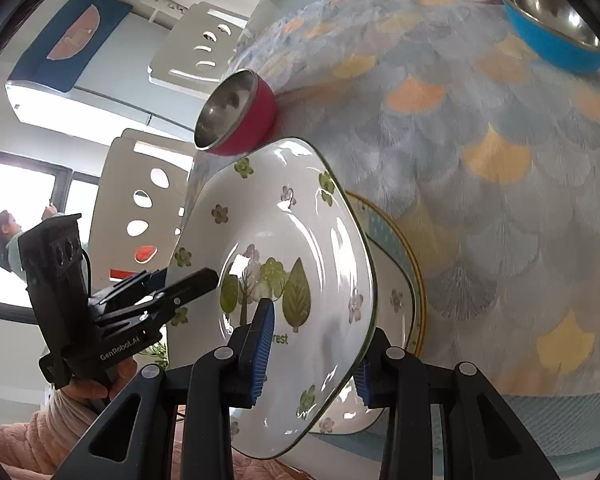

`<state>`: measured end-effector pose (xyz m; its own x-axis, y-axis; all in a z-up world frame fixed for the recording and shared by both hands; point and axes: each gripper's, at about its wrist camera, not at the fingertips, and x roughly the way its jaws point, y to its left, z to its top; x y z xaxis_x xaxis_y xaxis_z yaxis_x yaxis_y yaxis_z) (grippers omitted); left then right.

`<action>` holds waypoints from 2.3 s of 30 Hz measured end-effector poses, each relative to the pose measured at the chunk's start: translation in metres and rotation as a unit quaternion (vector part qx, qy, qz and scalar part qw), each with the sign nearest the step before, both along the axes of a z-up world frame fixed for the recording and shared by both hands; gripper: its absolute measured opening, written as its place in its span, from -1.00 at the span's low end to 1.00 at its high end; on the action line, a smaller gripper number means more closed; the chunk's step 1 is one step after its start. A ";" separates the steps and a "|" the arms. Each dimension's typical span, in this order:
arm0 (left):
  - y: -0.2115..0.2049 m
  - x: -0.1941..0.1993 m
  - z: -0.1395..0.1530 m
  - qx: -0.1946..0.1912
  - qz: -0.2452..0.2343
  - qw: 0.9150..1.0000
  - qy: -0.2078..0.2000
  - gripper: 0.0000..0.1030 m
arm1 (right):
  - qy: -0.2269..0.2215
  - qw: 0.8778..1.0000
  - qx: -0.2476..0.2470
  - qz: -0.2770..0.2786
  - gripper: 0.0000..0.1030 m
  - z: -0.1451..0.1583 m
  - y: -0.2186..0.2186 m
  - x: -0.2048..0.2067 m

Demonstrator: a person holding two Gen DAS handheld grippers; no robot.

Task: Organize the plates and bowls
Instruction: 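Carry the hexagonal plate back and lower it onto the round plate, then align the hexagonal plate on the round plate and open the right gripper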

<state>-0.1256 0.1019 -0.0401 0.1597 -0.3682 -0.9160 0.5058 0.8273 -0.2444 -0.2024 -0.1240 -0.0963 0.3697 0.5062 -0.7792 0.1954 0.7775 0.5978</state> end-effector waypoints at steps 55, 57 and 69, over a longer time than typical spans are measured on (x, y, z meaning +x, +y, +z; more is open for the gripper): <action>0.005 -0.001 -0.013 0.045 0.005 0.999 -0.001 -0.19 | 0.061 0.998 -0.011 -0.023 -0.29 -0.025 0.000 -0.006; 0.009 0.002 -0.013 0.045 0.012 0.999 0.000 -0.19 | 0.068 0.997 -0.021 -0.017 -0.29 -0.023 0.002 -0.007; 0.020 0.003 -0.017 0.047 0.021 0.999 0.013 -0.19 | 0.058 0.996 -0.058 -0.025 -0.25 -0.006 -0.003 -0.025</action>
<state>-0.1226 0.1221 -0.0575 0.1481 -0.2735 -0.9504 0.4643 0.8678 -0.1774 -0.2277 -0.1272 -0.1019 0.2965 0.3939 -0.8700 0.2984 0.8271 0.4762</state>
